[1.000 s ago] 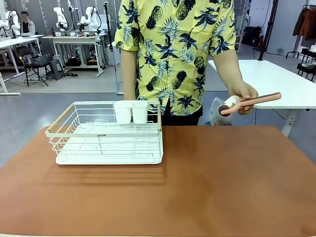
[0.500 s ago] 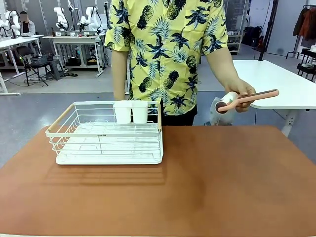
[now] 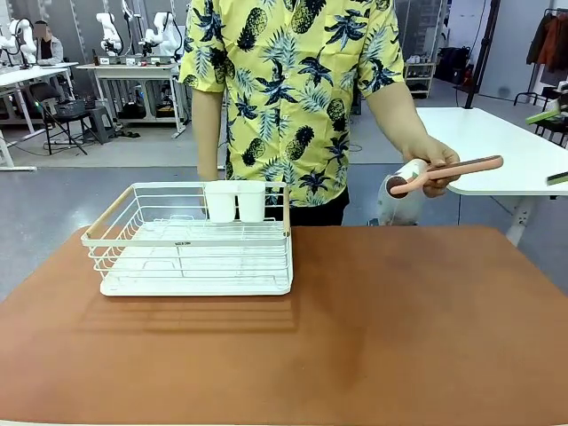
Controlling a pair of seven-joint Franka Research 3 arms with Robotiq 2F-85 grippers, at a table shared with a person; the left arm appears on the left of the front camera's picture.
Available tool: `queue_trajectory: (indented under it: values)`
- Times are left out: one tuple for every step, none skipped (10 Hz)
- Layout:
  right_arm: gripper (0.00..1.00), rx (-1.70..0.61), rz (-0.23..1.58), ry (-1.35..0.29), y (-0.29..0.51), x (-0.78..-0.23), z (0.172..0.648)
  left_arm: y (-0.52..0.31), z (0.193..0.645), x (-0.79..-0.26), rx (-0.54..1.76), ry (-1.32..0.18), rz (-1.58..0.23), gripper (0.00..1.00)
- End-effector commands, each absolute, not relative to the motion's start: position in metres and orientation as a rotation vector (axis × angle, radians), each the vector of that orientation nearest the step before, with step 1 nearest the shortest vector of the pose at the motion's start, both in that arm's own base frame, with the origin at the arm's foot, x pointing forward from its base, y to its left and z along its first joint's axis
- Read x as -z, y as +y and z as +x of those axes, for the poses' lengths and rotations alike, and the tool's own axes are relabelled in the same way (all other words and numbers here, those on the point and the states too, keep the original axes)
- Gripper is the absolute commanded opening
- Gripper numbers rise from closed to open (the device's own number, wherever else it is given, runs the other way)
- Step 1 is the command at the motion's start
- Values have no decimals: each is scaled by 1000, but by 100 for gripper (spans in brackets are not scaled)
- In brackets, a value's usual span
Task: Clean the table.
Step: Pick up the Lint Roller when the human hands it over.
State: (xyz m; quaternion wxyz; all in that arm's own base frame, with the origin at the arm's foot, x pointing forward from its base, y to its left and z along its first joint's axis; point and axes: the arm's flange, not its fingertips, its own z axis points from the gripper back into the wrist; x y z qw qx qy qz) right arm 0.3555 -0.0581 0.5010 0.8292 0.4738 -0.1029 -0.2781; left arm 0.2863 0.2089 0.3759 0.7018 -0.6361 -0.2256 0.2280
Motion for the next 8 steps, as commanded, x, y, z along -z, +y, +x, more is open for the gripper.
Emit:
queue_trajectory:
  values:
    - [100, 641, 992, -205, -36, -490, 376, 211, 282, -377, -479, -508, -1416, 100]
    - [100, 641, 990, -217, -29, -487, 383, 211, 282, -377, -479, -508, -1416, 100]
    - [100, 629, 1009, -215, -24, -482, 389, 211, 282, -377, -479, -508, -1416, 100]
    - [100, 607, 1031, -212, -19, -477, 393, 211, 282, -377, -479, -508, -1416, 100]
    - [100, 588, 1042, -219, -17, -471, 396, 211, 282, -377, -479, -508, -1416, 100]
    - [100, 582, 1052, -219, -14, -467, 398, 211, 282, -377, -479, -508, -1416, 100]
    - [100, 582, 1068, -232, -13, -465, 398, 211, 282, -377, -479, -508, -1416, 100]
    - [100, 575, 1073, -234, -12, -461, 398, 211, 282, -377, -479, -508, -1416, 100]
